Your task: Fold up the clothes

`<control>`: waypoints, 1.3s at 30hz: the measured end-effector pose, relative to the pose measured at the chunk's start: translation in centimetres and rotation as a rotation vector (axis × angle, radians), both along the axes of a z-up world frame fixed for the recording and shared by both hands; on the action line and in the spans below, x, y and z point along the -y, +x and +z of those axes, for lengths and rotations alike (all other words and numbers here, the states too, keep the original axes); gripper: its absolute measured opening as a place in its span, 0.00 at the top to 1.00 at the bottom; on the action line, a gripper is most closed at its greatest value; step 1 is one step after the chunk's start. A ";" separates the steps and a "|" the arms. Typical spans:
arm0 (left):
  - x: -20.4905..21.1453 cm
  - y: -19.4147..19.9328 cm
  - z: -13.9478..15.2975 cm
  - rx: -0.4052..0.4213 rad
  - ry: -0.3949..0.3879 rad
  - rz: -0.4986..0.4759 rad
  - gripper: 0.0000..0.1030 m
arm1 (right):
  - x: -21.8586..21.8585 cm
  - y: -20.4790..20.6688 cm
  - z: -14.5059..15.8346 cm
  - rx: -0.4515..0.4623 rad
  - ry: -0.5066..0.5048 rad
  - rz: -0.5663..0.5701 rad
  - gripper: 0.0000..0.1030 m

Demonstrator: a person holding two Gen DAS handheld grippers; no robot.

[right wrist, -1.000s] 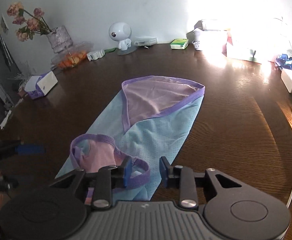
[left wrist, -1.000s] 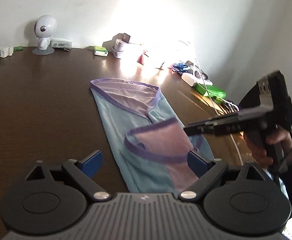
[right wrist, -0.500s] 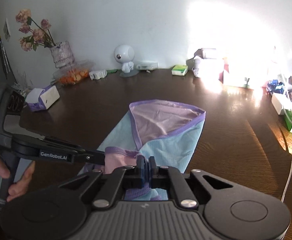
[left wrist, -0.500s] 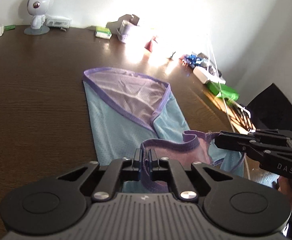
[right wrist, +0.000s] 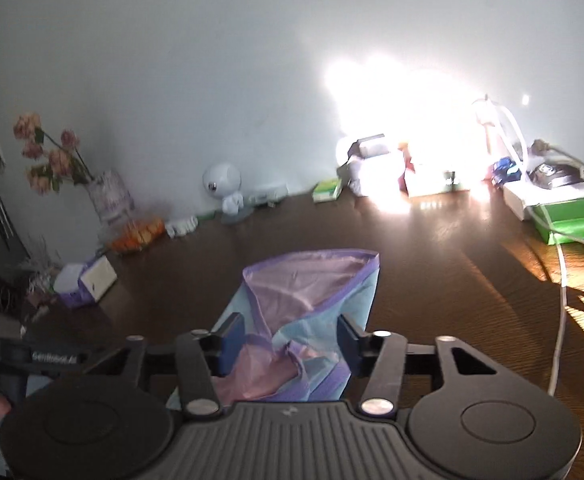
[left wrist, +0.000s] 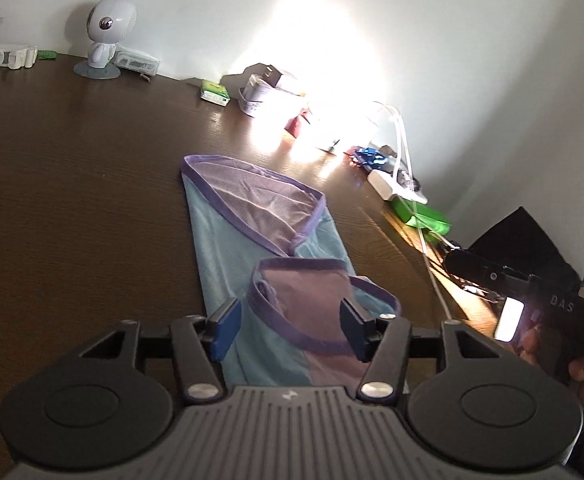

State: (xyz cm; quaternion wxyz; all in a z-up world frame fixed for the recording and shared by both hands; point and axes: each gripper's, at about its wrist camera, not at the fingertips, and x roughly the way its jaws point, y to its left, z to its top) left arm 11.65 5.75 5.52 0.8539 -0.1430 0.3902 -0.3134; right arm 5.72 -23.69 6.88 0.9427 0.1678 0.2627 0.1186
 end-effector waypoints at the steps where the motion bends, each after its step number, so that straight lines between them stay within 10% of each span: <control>1: 0.4 -0.3 -0.2 -0.005 0.010 -0.010 0.40 | 0.3 -0.2 -0.1 -0.016 0.023 0.028 0.45; 7: 2.4 -1.9 -2.1 -0.041 0.118 -0.027 0.53 | -1.8 2.5 -4.2 -0.141 -0.115 0.028 0.49; 8: 2.5 -2.3 -2.4 -0.047 0.128 -0.032 0.64 | -2.0 3.0 -4.9 -0.168 -0.133 0.024 0.58; 9: 2.5 -2.8 -2.6 -0.048 0.144 -0.037 0.79 | -2.2 3.6 -5.7 -0.201 -0.142 0.023 0.91; 10: 2.4 -3.2 -2.8 -0.043 0.154 -0.031 0.80 | -2.2 3.7 -5.8 -0.206 -0.113 0.052 0.97; 14: 1.0 -5.2 -2.6 -0.016 0.135 -0.020 0.74 | -2.2 3.5 -5.3 -0.186 0.036 0.177 0.95; 16: -0.1 -6.6 -2.0 -0.001 0.118 -0.028 0.53 | -2.0 2.9 -4.6 -0.202 -0.001 0.120 0.80; 19: -1.0 -8.4 -1.6 0.020 0.122 -0.041 0.51 | -1.9 -0.7 -2.6 -0.143 -0.087 0.114 0.49; 21: -1.0 -9.0 -1.8 0.039 0.131 -0.049 0.51 | -2.3 -3.6 -1.7 -0.099 -0.112 0.176 0.46; 30: -0.5 -9.5 -3.3 0.045 0.190 -0.050 0.98 | -5.3 -7.6 -5.5 -0.188 -0.144 0.190 0.91; 39: -2.8 -11.8 -1.5 -0.011 0.111 -0.014 0.86 | -5.7 -12.2 -3.8 -0.230 -0.201 0.188 0.93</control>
